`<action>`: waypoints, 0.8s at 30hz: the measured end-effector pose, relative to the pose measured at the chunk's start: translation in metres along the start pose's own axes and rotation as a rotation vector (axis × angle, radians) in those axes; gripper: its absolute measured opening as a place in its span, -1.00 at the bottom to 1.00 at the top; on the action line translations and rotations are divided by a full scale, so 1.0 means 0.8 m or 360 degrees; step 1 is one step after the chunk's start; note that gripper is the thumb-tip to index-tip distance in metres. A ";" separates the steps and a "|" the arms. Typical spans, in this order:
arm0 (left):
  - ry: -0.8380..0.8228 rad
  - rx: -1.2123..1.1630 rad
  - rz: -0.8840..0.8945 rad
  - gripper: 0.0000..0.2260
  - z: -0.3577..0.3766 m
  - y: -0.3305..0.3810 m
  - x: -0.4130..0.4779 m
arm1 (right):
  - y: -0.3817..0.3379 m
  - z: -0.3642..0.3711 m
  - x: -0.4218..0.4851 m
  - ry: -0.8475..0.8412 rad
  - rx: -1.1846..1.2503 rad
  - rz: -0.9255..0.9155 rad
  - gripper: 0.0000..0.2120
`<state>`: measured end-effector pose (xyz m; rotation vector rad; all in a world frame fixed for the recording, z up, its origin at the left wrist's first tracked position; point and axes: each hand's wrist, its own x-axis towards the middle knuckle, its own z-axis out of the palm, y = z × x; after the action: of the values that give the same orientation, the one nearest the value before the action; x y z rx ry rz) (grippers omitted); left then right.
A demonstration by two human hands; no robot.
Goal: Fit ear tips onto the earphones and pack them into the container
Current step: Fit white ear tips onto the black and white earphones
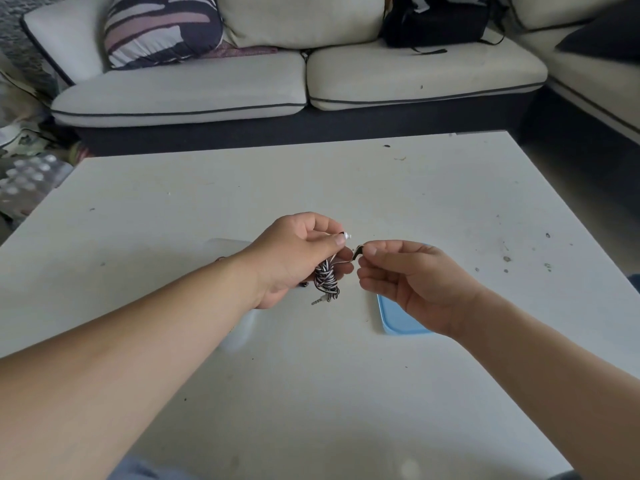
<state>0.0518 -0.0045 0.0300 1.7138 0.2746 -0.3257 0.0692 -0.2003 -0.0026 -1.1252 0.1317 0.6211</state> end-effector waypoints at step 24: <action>0.0245 0.0152 0.0115 -0.88 0.027 0.001 0.022 | -0.004 -0.053 0.051 0.0821 -0.1326 -0.0368 -0.90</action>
<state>0.0666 -0.0258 0.0208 1.8414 0.3127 -0.1557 0.1131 -0.2215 -0.0353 -2.0648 0.1868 0.1449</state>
